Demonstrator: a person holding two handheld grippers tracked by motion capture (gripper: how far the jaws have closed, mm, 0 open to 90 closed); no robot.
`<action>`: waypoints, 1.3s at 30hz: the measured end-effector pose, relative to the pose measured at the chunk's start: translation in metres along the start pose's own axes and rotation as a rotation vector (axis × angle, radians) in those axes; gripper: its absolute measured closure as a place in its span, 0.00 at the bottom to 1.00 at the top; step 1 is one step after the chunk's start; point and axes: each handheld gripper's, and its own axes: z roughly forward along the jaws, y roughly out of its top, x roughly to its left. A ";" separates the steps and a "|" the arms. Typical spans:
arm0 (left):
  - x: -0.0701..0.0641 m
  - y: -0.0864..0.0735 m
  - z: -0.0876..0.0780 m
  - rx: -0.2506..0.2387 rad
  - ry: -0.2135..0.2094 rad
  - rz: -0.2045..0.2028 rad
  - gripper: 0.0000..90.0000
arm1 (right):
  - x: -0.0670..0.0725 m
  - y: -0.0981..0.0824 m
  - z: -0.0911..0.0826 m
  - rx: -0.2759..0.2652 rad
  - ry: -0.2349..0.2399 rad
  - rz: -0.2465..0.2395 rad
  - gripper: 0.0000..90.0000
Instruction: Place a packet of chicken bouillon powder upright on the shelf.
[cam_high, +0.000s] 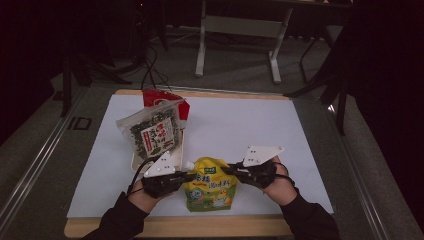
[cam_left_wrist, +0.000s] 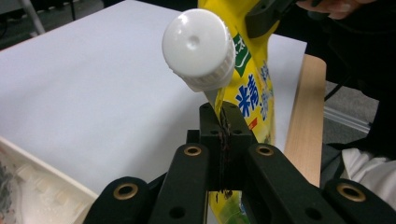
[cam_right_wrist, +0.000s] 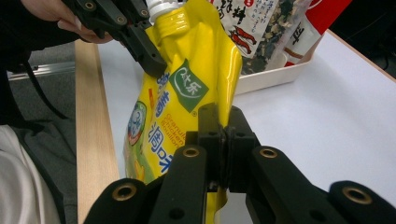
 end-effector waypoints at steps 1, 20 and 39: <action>0.000 0.000 0.000 0.001 -0.001 0.005 1.00 | -0.001 0.000 0.000 0.002 0.003 -0.001 0.97; -0.002 0.001 -0.003 -0.006 -0.027 0.047 1.00 | -0.014 -0.004 -0.015 -0.019 -0.048 0.072 0.53; -0.005 0.002 -0.005 -0.009 -0.051 0.061 1.00 | -0.005 -0.006 0.003 0.071 0.123 -0.004 0.98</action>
